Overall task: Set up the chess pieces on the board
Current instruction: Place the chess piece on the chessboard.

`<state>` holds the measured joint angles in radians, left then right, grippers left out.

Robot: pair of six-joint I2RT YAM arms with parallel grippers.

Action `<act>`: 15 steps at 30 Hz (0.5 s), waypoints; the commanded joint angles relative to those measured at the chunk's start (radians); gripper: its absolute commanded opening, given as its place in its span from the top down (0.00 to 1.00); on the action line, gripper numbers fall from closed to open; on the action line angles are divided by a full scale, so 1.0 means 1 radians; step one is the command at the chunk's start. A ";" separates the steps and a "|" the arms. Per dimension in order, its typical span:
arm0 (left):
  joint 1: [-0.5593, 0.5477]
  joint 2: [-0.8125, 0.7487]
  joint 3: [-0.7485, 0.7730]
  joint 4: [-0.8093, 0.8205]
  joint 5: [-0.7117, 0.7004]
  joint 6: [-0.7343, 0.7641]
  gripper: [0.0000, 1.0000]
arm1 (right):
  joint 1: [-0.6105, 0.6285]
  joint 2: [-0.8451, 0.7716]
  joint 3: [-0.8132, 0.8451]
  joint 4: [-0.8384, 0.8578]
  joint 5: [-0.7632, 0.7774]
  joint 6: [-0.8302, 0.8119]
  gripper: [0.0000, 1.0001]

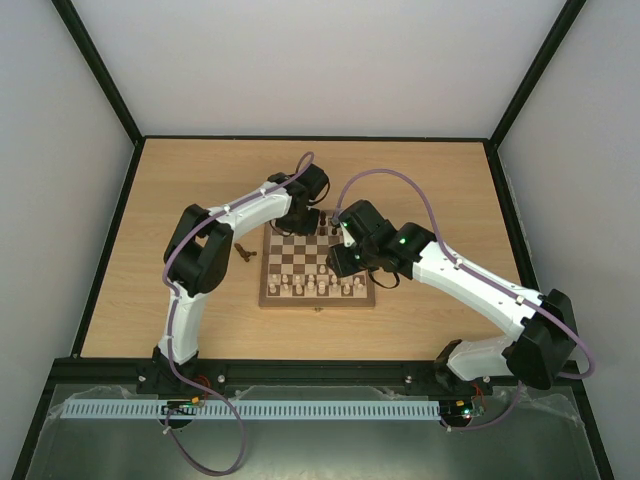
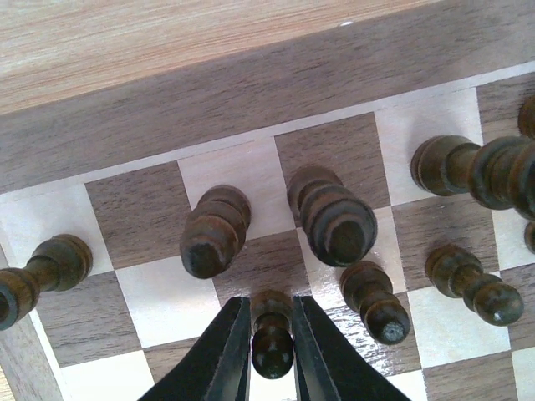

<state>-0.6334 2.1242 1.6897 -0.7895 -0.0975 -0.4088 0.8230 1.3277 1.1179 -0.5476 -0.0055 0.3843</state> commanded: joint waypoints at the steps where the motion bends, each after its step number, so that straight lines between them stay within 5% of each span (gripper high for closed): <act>1: 0.012 0.001 0.018 0.012 -0.019 -0.005 0.83 | -0.003 -0.010 -0.013 -0.014 -0.012 -0.009 0.55; 15: 0.008 -0.064 -0.028 0.013 -0.020 -0.025 0.75 | -0.003 -0.010 -0.016 -0.012 -0.016 -0.007 0.55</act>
<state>-0.6235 2.1220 1.6863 -0.7650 -0.1062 -0.4194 0.8230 1.3277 1.1149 -0.5472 -0.0154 0.3847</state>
